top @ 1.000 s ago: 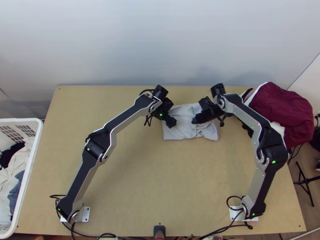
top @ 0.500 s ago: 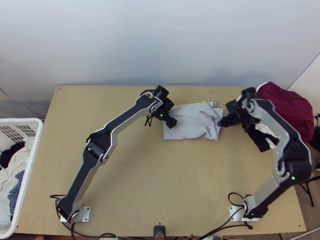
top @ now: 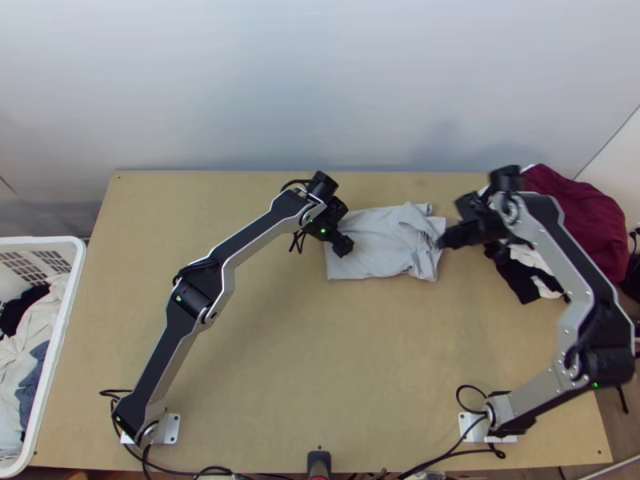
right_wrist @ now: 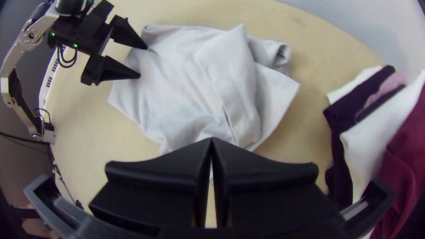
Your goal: Fold the t-shirt
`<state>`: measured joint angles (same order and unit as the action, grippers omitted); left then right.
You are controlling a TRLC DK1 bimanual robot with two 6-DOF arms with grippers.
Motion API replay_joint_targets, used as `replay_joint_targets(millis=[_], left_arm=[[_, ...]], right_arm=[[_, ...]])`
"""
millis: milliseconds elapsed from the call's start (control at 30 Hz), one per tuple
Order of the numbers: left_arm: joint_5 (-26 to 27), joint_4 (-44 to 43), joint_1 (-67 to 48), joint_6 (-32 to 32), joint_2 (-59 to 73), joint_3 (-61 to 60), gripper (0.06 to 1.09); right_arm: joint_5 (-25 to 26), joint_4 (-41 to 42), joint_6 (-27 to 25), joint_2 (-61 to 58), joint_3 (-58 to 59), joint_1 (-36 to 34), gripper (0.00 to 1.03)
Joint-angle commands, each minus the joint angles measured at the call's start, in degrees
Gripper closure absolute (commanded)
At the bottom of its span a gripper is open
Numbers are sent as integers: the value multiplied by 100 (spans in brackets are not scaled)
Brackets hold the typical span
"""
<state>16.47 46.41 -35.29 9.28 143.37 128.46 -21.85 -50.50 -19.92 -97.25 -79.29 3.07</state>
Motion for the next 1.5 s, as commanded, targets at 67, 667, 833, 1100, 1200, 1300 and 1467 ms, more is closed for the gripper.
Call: replay_joint_targets(millis=[67,667,833,1100,1200,1300,1467], left_arm=[[-39,78,-13,-5,15,-6,11],[-47,70,-22,-14,59,-6,11],[-47,70,-40,-5,86,-6,11],[-47,87,-48,4,-28,-6,11],[-30,140,-31,4,-248,-6,10],[32,289,-40,65,-512,-14,10],[269,588,31,57,-934,-23,10]], right_arm=[[14,322,393,-1077,-658,967,100],[198,1077,445,-2175,-1537,9,100],[233,1077,393,-1797,-1590,-246,100],[225,-250,542,-1252,-1915,18,46],[225,-760,612,-918,-1898,150,18],[225,-1190,718,-655,-1854,115,10],[225,-1594,691,-162,-1177,-228,8]])
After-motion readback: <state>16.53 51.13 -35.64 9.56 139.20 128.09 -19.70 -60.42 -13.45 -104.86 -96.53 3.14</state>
